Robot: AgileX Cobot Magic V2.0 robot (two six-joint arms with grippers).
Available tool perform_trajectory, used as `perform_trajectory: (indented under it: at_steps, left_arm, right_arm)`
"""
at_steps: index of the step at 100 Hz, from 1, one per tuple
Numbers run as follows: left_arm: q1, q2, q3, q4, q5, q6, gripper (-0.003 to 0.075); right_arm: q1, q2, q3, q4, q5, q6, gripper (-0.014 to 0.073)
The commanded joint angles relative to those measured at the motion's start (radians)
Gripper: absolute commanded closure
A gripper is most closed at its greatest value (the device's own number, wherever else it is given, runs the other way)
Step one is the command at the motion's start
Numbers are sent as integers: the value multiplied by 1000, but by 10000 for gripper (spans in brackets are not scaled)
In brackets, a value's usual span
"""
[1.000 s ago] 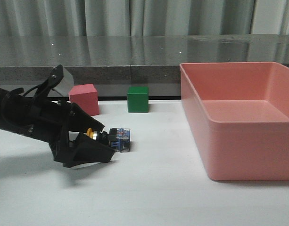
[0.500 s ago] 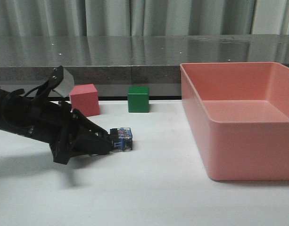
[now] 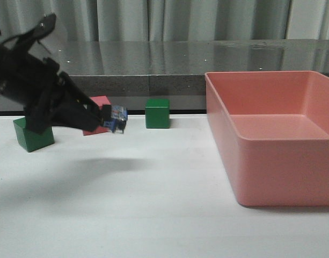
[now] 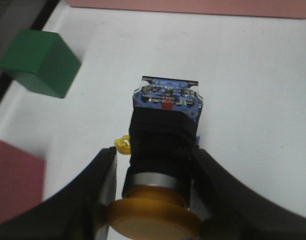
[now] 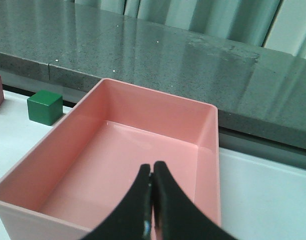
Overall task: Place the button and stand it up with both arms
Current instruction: 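Lift the button with the left gripper and rotate it cap-up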
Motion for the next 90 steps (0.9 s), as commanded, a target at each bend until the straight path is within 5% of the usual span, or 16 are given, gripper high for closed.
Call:
perform_trajectory:
  at_steps: [1, 19, 38, 62, 90]
  left_arm:
    - [-28, -122, -88, 209, -2, -252, 739]
    - [-131, -130, -335, 760, 178, -799, 739]
    - [-275, -70, -535, 1152, 280, -1096, 739]
    - [-429, 54, -636, 1606, 456, -1304, 739]
    - [-511, 169, -638, 1780, 503, -1352, 739]
  right_arm:
    - [-4, 4, -26, -8, -70, 1, 654]
    - [-4, 4, -26, -8, -70, 1, 654]
    - [-4, 4, -26, -8, -70, 1, 654]
    - [-4, 4, -26, -8, -70, 1, 654]
    - [-4, 4, -26, -8, -70, 1, 654]
